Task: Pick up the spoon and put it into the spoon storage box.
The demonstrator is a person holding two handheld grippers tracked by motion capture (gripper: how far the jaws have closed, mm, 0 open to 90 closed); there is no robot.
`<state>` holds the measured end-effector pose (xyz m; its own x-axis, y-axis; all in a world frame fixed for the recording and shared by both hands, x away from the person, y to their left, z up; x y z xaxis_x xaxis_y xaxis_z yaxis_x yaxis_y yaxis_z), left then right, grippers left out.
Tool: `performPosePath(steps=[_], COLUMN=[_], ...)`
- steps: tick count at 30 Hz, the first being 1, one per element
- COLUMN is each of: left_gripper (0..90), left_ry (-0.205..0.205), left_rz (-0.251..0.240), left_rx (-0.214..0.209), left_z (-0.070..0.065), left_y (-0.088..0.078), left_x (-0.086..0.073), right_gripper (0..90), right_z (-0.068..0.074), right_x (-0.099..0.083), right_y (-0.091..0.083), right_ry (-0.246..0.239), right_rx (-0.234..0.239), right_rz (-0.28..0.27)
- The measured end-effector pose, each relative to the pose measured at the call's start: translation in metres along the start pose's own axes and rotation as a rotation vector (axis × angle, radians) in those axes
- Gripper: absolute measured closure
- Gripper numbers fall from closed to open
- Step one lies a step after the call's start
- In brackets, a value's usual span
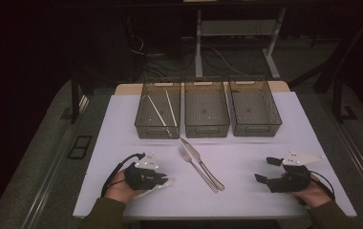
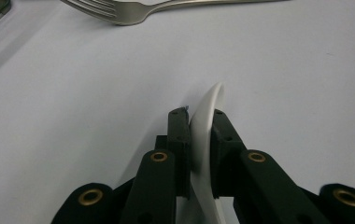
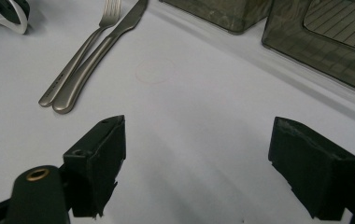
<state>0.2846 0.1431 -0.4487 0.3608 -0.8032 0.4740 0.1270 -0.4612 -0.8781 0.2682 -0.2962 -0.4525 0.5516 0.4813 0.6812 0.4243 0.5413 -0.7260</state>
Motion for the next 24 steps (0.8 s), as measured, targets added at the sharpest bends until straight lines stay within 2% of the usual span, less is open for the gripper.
performPosePath(steps=[8,11,13,18,24], left_gripper=[80.5,80.5,80.5,80.6,80.6], left_ry=[-0.01,-0.031,-0.032,-0.063,-0.072], left_rz=[0.009,0.005,0.014,-0.019,-0.021], left_rx=[-0.001,-0.001,0.01,0.012,0.032], left_z=[0.0,-0.001,-0.001,-0.002,0.0], left_y=[0.0,0.0,0.0,-0.003,-0.005], left_x=[0.002,0.003,0.004,0.01,0.018], right_gripper=[18.8,18.9,18.8,18.9,18.9], right_z=[0.0,0.0,0.0,0.0,0.0], right_x=[0.0,0.0,0.0,0.0,0.001], right_y=[0.0,-0.001,-0.001,-0.001,0.0], right_ry=[-0.001,-0.003,-0.003,-0.001,-0.007], right_rx=[0.0,0.0,0.0,0.001,-0.001], right_rz=[-0.002,-0.003,-0.003,0.0,-0.002])
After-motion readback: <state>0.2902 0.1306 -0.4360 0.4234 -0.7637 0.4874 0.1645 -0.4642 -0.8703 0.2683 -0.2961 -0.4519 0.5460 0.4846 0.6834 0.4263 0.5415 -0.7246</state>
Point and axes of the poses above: each handheld gripper's, and its own axes: y roughly forward along the jaws, x roughly out of its top, z roughly to its left, the point moved 2 cm from there along y, roughly forward along the jaws, and after that the axes turned 12 degrees about z, right-handed, at the moved point
